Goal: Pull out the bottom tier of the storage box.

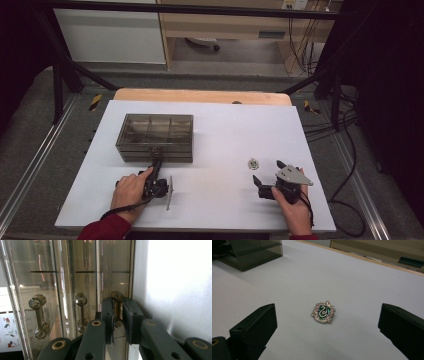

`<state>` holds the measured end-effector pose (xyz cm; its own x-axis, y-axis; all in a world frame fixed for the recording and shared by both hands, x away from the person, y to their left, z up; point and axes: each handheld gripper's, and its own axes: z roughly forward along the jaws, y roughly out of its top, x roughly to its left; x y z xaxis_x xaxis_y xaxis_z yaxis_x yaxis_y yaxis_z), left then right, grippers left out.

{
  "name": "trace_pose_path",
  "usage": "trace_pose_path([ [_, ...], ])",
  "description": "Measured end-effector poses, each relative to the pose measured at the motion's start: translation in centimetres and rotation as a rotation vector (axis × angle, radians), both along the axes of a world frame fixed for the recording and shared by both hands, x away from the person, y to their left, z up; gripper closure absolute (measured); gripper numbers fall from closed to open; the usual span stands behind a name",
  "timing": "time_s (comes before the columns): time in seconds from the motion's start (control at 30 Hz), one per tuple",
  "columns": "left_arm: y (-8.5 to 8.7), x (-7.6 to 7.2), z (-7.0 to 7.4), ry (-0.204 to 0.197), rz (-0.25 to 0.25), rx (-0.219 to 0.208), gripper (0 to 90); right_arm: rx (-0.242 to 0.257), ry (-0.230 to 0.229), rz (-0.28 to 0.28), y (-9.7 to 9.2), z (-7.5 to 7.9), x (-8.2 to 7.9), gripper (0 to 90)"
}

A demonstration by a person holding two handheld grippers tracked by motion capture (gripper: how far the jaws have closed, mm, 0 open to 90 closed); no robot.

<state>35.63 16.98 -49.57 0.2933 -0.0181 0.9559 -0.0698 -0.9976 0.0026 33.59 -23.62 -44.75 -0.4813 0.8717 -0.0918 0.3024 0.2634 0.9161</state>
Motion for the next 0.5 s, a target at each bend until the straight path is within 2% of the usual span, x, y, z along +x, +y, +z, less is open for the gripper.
trace_pose_path([
  [0.5, -0.18, -0.01, -0.05, -0.004, -0.001, 0.001, 78.9, 0.0, 0.0, 0.0, -0.02, 0.01, -0.01, 2.5],
])
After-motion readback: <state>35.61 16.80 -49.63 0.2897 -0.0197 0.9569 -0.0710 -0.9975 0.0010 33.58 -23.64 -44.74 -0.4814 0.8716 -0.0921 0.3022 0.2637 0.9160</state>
